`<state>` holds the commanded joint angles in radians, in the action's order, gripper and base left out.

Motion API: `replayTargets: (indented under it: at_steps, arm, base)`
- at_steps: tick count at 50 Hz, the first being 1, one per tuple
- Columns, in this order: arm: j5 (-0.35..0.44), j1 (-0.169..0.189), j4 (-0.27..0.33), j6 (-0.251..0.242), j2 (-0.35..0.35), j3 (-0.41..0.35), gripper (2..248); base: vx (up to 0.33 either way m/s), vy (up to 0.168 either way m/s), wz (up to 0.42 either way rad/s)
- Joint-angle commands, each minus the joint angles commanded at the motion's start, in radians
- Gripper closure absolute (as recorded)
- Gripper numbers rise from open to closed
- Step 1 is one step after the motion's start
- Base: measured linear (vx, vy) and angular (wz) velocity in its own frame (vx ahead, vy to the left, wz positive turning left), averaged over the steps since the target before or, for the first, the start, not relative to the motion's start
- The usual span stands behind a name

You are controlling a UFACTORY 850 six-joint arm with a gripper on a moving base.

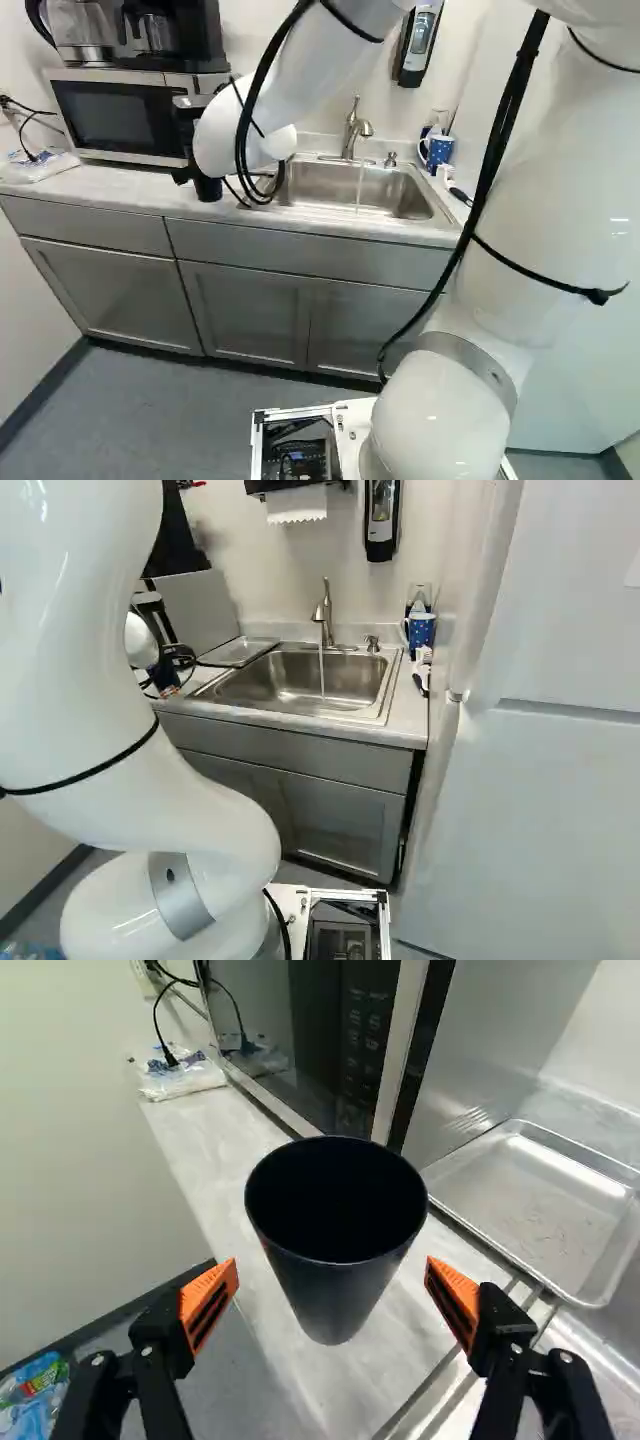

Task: Rinse the cup and place it in the tray

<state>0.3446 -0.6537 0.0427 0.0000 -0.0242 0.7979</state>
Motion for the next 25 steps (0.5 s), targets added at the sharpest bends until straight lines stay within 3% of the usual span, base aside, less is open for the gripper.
replayTargets:
  at_steps: [25]
  arm:
    - [0.189, 0.001, 0.000, 0.000, 0.008, -0.065, 3]
  base:
    - [0.000, 0.000, 0.000]
